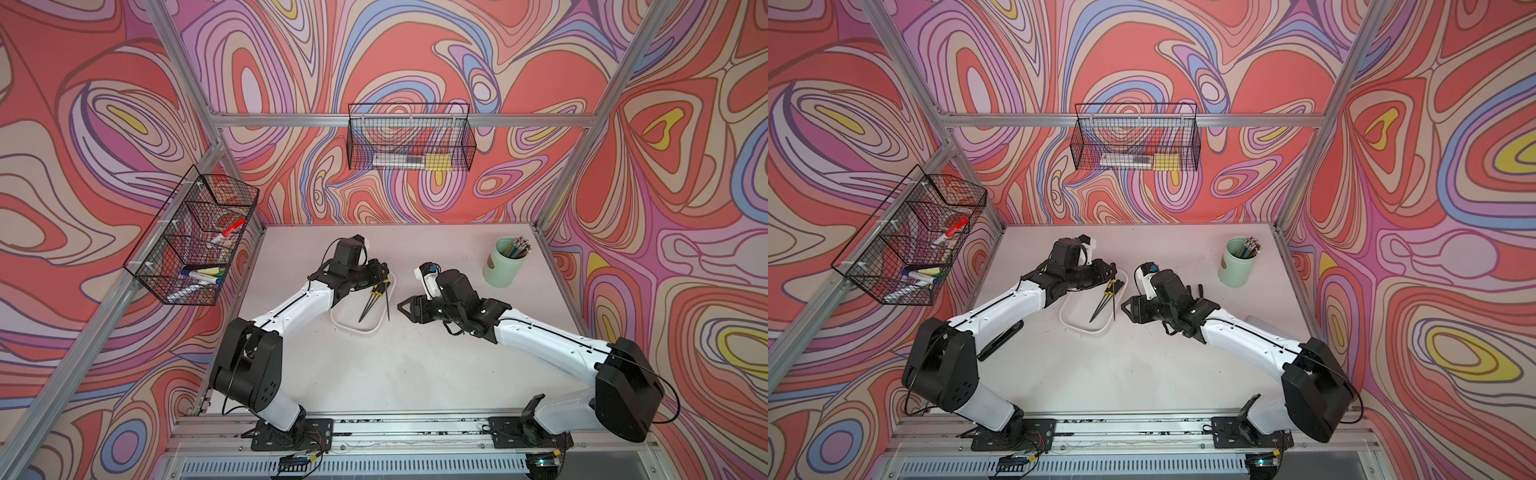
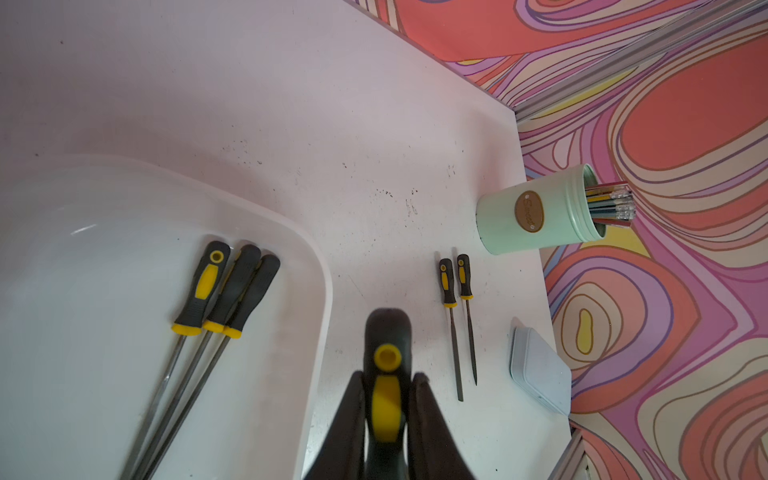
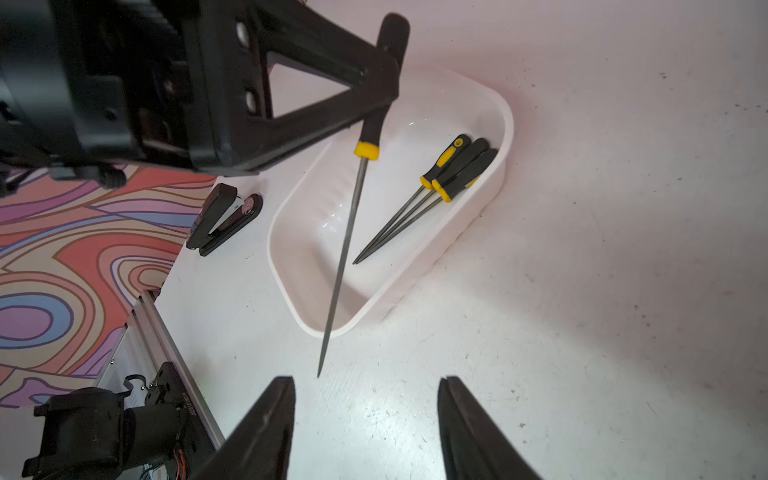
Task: Take the file tool out of the storage box
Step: Pick up the file tool from the storage box.
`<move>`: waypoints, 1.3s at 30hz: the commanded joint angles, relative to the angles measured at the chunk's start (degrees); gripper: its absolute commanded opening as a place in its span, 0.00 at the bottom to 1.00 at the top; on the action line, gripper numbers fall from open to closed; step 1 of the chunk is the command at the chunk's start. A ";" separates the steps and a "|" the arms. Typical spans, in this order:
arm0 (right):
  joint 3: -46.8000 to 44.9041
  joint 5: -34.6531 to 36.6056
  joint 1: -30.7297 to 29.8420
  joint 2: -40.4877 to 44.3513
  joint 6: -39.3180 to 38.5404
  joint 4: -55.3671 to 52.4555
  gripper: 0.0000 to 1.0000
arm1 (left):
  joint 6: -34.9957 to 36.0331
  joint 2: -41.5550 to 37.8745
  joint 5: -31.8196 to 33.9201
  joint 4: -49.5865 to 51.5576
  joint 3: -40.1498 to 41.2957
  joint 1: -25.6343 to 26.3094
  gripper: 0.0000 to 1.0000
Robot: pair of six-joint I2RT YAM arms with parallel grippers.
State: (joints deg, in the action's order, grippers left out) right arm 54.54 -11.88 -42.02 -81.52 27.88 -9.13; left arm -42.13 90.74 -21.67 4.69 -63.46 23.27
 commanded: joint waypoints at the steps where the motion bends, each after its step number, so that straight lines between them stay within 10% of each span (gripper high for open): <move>1: 2.00 0.94 -0.84 -1.74 -0.09 1.30 0.53 | -3.11 -1.57 -2.72 -3.17 1.22 0.36 0.13; 39: 7.33 2.27 -1.92 -9.43 -1.52 0.73 0.01 | -5.33 -1.09 -5.09 -7.40 3.96 1.71 0.10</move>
State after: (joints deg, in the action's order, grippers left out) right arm 60.10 -9.19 -43.22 -90.89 27.75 -9.87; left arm -47.24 90.52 -25.54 -1.50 -60.51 24.67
